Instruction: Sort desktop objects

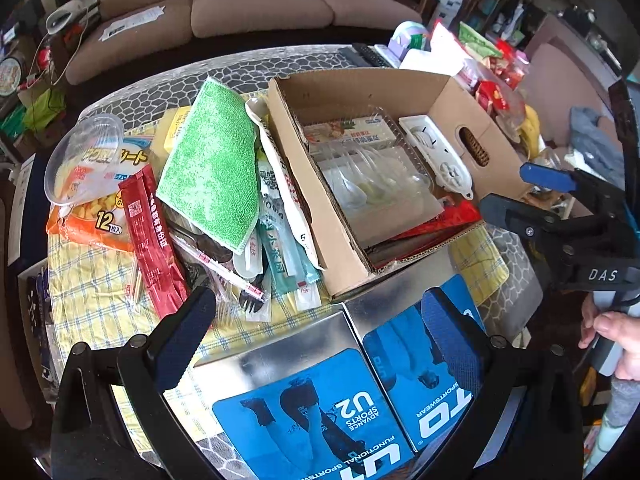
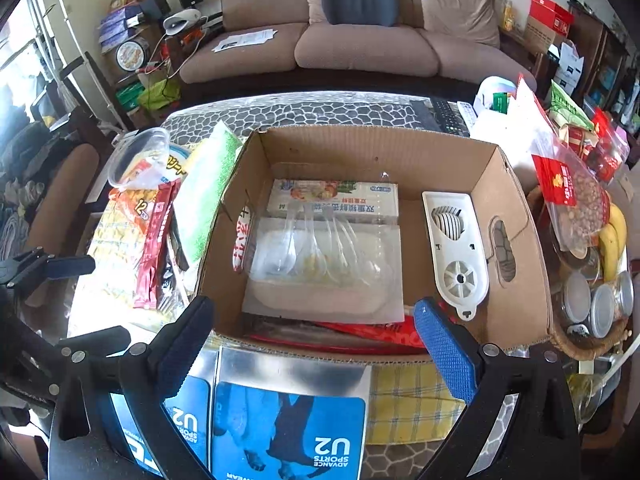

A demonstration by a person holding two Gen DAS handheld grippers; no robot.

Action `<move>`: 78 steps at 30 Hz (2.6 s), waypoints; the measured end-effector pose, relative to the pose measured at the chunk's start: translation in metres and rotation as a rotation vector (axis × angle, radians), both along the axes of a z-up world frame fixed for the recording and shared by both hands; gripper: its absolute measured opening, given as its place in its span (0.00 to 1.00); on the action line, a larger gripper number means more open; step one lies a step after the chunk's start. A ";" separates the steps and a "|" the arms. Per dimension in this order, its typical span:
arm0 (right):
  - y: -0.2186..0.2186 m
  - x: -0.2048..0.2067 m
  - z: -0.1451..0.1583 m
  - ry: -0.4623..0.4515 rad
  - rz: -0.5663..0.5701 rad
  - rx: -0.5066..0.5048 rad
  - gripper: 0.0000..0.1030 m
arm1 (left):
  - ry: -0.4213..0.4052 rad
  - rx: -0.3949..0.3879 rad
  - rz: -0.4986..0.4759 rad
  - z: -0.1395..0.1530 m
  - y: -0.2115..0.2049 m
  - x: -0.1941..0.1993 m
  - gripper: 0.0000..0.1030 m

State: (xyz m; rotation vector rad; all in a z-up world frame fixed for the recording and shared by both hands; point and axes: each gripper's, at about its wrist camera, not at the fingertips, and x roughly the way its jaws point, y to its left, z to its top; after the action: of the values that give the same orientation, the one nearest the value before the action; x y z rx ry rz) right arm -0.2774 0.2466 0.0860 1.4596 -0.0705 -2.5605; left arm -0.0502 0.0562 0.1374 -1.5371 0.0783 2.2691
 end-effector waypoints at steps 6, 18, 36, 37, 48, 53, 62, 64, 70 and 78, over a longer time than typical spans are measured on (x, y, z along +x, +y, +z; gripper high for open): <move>-0.017 0.026 -0.008 0.033 0.010 0.011 0.99 | 0.046 0.011 0.069 -0.011 -0.014 0.025 1.00; -0.042 0.064 -0.048 0.137 -0.011 0.037 1.00 | 0.100 0.024 0.222 -0.060 -0.037 0.057 1.00; -0.051 0.068 -0.134 0.089 -0.049 0.025 1.00 | 0.148 -0.051 0.369 -0.129 -0.030 0.065 1.00; -0.050 0.069 -0.137 0.088 -0.048 0.024 1.00 | 0.159 -0.061 0.367 -0.129 -0.029 0.066 1.00; -0.047 0.058 -0.152 0.093 -0.038 0.056 1.00 | 0.221 -0.137 0.419 -0.136 -0.022 0.061 1.00; -0.045 0.052 -0.154 0.102 -0.030 0.052 1.00 | 0.227 -0.140 0.437 -0.138 -0.023 0.059 1.00; -0.044 0.050 -0.155 0.109 -0.051 0.072 1.00 | 0.226 -0.135 0.438 -0.137 -0.023 0.059 1.00; -0.045 0.051 -0.155 0.111 -0.056 0.082 1.00 | 0.225 -0.137 0.438 -0.137 -0.023 0.059 1.00; -0.043 0.049 -0.155 0.112 -0.056 0.063 1.00 | 0.227 -0.135 0.438 -0.138 -0.023 0.060 1.00; -0.043 0.049 -0.155 0.114 -0.054 0.064 1.00 | 0.233 -0.132 0.432 -0.138 -0.024 0.061 1.00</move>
State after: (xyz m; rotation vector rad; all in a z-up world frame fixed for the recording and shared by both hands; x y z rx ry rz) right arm -0.2285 0.2033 -0.0689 1.3477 -0.0120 -2.7076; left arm 0.0107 0.0325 -0.0002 -1.4558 -0.0458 2.8291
